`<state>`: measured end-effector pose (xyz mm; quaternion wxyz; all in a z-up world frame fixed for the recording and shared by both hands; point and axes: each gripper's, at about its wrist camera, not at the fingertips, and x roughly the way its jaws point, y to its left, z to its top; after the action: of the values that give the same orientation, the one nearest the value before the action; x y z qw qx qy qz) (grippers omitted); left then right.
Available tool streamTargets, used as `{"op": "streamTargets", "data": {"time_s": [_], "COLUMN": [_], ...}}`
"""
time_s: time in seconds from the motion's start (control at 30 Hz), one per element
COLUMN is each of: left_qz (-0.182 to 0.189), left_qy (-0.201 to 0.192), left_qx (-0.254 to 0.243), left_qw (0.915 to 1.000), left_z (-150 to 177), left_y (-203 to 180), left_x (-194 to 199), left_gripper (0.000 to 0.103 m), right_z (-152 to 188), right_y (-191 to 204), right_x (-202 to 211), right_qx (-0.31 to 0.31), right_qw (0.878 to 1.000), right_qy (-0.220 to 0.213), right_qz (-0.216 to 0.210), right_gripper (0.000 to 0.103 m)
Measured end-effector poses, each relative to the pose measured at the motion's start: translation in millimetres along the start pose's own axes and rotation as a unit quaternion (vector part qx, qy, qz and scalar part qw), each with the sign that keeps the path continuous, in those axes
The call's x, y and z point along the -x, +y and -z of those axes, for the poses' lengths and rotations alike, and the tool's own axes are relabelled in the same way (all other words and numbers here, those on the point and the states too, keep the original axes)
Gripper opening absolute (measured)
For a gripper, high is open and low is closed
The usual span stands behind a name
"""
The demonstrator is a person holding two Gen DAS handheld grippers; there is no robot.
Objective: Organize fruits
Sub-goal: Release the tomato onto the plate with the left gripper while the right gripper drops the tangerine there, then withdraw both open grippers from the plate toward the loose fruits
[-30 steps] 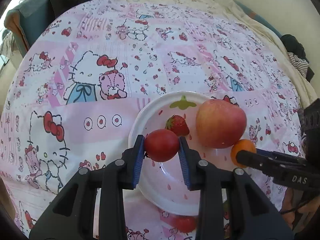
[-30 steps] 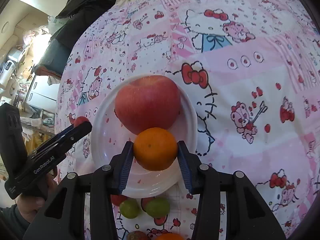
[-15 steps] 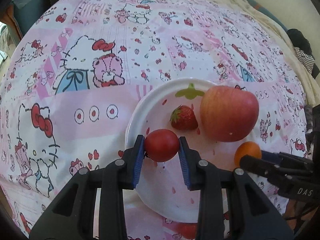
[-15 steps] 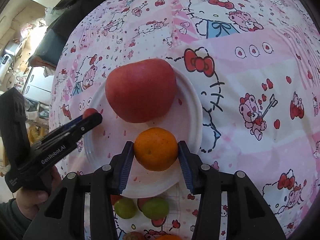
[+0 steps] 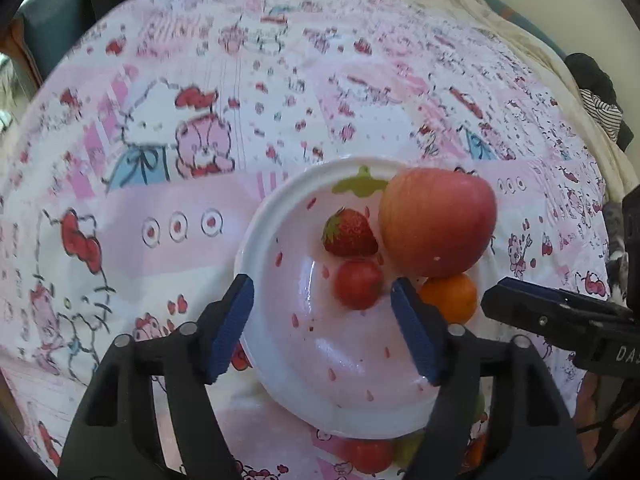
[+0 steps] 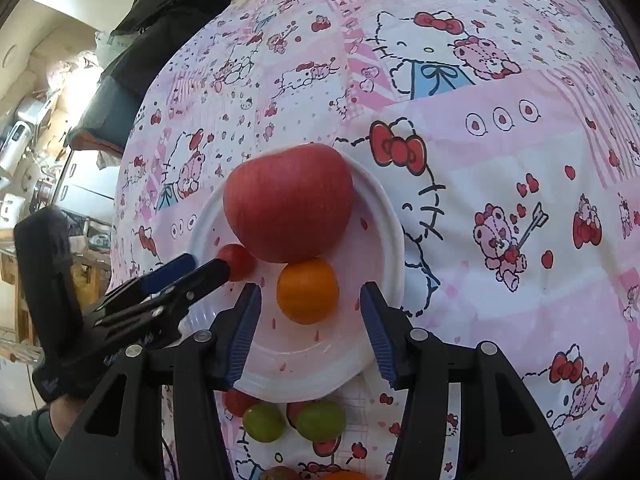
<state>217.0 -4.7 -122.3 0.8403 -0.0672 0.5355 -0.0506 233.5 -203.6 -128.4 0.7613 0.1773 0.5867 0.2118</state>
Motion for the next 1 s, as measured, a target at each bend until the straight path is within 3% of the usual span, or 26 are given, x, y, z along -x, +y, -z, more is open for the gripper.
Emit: {"op": "streamTargets", "data": {"time_s": [0.27, 0.63, 1.0], "left_qz": [-0.018, -0.026, -0.022], "left_qy": [-0.025, -0.050, -0.072], "left_qx": [-0.007, 0.012, 0.024], "left_qw": [0.9995, 0.9984, 0.9969], "left_z": [-1.2, 6.2, 28.4], "left_y": [0.9, 8.1, 10.0], "left_x": [12.3, 42.0, 93.8], "left_gripper": [0.068, 0.068, 0.068], "right_z": [-5.5, 0.5, 30.0], "right_y": [-2.1, 1.6, 14.3], "right_x": [15.0, 38.4, 67.1], "right_qx": [-0.005, -0.001, 0.008], "right_qw": [1.000, 0.999, 0.999], "right_qy": [-0.024, -0.044, -0.052], "right_qz": [-0.009, -0.008, -0.014], "right_gripper": [0.075, 0.076, 0.076]}}
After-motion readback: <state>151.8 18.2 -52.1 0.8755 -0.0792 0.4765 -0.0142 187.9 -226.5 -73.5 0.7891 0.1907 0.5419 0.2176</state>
